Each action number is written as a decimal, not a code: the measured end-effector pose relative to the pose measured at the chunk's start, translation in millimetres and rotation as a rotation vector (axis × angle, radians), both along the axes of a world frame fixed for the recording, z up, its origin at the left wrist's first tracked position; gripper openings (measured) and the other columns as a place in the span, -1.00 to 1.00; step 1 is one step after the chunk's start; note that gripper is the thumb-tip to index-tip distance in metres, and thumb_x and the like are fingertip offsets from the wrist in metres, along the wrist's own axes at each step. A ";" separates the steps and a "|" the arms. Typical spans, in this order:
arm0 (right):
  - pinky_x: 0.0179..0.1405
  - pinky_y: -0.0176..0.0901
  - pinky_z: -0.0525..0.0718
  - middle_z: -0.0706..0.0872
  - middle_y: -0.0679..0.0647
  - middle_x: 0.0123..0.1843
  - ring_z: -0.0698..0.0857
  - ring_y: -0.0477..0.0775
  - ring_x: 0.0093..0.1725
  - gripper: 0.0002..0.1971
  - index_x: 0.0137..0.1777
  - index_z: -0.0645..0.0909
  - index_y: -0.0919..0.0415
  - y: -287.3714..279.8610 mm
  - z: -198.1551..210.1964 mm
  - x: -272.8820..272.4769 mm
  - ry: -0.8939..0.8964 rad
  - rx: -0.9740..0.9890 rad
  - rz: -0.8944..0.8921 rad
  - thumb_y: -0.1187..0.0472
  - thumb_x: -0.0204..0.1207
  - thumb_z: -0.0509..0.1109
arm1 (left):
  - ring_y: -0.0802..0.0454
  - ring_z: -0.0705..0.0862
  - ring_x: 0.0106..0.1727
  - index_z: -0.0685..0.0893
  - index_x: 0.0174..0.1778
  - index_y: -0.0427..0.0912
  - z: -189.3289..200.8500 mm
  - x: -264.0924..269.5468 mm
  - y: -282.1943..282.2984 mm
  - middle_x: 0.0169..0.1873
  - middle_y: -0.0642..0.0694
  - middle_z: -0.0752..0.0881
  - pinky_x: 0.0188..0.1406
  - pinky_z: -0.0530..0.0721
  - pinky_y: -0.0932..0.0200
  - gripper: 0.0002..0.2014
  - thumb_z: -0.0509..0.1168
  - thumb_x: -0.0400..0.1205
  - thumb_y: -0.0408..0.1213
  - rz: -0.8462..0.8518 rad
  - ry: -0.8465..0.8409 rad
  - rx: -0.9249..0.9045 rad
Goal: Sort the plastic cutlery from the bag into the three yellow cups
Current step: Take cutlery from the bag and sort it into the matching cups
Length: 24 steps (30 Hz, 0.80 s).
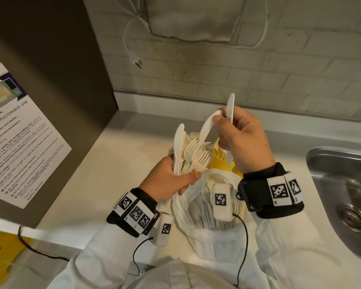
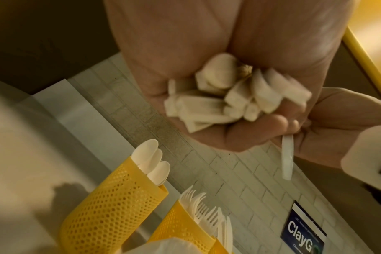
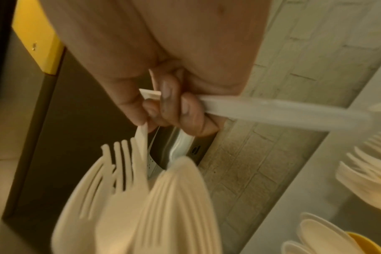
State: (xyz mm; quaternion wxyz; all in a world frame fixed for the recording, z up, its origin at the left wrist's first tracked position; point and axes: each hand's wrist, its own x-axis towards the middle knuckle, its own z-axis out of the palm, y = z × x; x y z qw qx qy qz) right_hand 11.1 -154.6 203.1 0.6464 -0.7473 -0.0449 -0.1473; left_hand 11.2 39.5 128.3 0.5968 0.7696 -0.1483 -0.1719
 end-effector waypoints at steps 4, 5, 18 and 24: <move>-0.39 -0.17 0.42 0.49 -0.19 -0.49 0.41 -0.15 -0.51 -0.80 -0.05 0.70 0.31 0.7 -2.9 -0.4 0.031 -0.078 0.095 0.15 0.68 0.41 | -0.09 0.56 -0.50 0.69 -0.10 -0.25 1.2 -1.3 0.2 -0.56 -0.14 0.59 -0.27 0.70 -0.01 -0.86 0.47 0.67 -0.26 0.003 -0.005 -0.010; -0.41 -0.17 0.41 0.47 -0.17 -0.50 0.40 -0.13 -0.52 -0.78 -0.07 0.68 0.32 1.9 -4.7 -0.4 0.049 -0.097 0.121 0.16 0.71 0.38 | -0.10 0.56 -0.50 0.69 -0.07 -0.26 0.9 -1.3 0.2 -0.56 -0.15 0.59 -0.27 0.69 -0.01 -0.84 0.47 0.67 -0.24 -0.001 -0.008 -0.005; -0.27 -0.05 0.73 0.73 0.14 -0.31 0.73 0.18 -0.32 -0.76 0.05 0.48 0.12 -0.7 0.9 11.7 0.180 0.942 -0.165 0.11 0.88 0.04 | 0.20 0.65 -0.44 0.66 0.01 0.14 9.9 -9.4 -3.9 -0.45 0.25 0.74 -0.32 0.69 0.18 -0.82 0.52 0.64 -0.21 -0.016 -0.046 0.051; -0.58 -0.26 0.31 0.39 0.00 -0.43 0.31 -0.03 -0.57 -0.83 -0.06 0.45 0.07 -37.0 -1.5 18.2 0.154 1.200 -0.173 0.09 0.77 0.15 | 0.28 0.64 -0.49 0.59 -0.11 0.16 10.8 -6.9 -0.9 -0.49 0.29 0.72 -0.40 0.65 0.28 -0.78 0.50 0.66 -0.23 0.067 -0.104 0.055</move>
